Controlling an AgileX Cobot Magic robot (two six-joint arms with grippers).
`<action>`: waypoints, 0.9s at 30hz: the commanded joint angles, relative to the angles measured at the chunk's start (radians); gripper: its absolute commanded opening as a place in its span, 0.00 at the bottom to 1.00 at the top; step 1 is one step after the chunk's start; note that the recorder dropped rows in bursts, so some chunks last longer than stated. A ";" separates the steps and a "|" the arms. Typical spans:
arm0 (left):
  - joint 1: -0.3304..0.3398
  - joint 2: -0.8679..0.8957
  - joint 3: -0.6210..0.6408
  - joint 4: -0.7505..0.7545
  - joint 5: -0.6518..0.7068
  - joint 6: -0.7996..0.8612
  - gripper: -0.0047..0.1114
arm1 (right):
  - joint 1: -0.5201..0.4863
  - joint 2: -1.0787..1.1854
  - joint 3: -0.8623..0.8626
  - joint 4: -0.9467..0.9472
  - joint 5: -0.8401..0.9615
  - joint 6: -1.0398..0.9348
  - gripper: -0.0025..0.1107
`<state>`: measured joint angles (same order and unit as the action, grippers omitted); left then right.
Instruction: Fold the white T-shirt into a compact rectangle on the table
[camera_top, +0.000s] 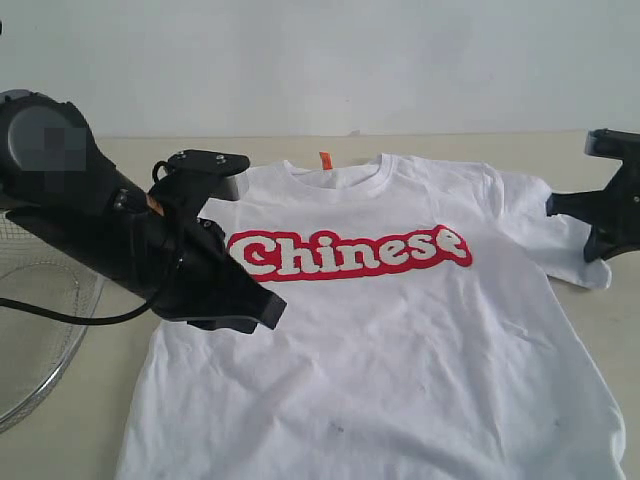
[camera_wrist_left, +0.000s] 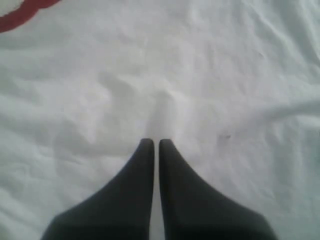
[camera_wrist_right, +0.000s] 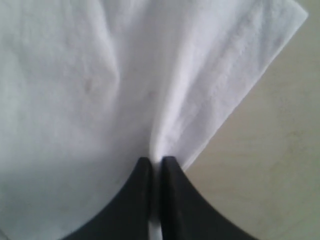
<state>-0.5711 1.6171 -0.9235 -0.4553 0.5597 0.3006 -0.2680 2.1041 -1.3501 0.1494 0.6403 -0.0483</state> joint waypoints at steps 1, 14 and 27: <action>0.002 -0.001 0.005 -0.007 -0.014 0.010 0.08 | 0.011 -0.044 0.011 0.020 -0.008 -0.003 0.02; 0.002 -0.001 0.005 -0.007 -0.007 0.014 0.08 | 0.011 -0.081 0.011 0.034 -0.049 -0.005 0.02; 0.002 -0.001 0.005 -0.007 -0.004 0.014 0.08 | 0.106 -0.081 0.011 0.168 -0.137 -0.082 0.02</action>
<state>-0.5711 1.6171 -0.9235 -0.4553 0.5597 0.3074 -0.1903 2.0373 -1.3410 0.2964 0.5346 -0.1167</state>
